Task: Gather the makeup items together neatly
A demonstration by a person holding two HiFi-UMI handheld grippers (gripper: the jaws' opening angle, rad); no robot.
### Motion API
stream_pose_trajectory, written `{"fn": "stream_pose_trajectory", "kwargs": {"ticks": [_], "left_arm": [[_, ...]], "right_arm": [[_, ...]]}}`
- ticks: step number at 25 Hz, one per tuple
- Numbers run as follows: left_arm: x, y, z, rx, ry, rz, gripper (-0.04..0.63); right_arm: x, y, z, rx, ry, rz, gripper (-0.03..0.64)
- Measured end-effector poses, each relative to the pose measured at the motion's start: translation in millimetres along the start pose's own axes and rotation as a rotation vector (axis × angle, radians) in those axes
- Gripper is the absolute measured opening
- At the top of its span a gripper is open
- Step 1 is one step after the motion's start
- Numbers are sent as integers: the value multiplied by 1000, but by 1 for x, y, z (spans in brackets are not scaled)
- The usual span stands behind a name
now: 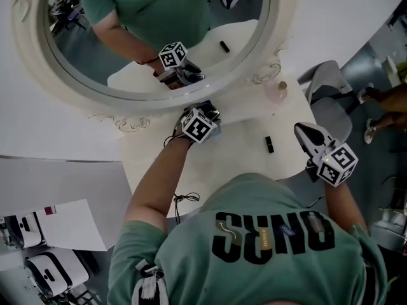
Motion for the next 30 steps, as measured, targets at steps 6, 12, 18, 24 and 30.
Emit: {"fn": "stream_pose_trajectory", "kwargs": {"ticks": [6, 12, 18, 24, 30], "left_arm": [[0, -1, -1, -15, -22, 25, 308], [0, 2, -1, -7, -20, 62, 308], [4, 9, -5, -29, 11, 117, 308], [11, 1, -14, -10, 123, 87, 310], [12, 2, -11, 6, 123, 55, 311]], "right_arm": [[-2, 3, -5, 7, -17, -19, -5], [-2, 2, -2, 3, -15, -13, -5], [-2, 4, -5, 6, -22, -10, -5], [-3, 5, -11, 20, -39, -9, -5], [-2, 5, -13, 21, -36, -11, -5]]}}
Point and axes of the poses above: the fingertips, and each gripper's own axes: y backward along the fingers, x to its left, z out of its top, the point moved 3 cm from there along y, backward along the fingers, and after that the axes turned 11 degrees about y, right-handed, at the moved point
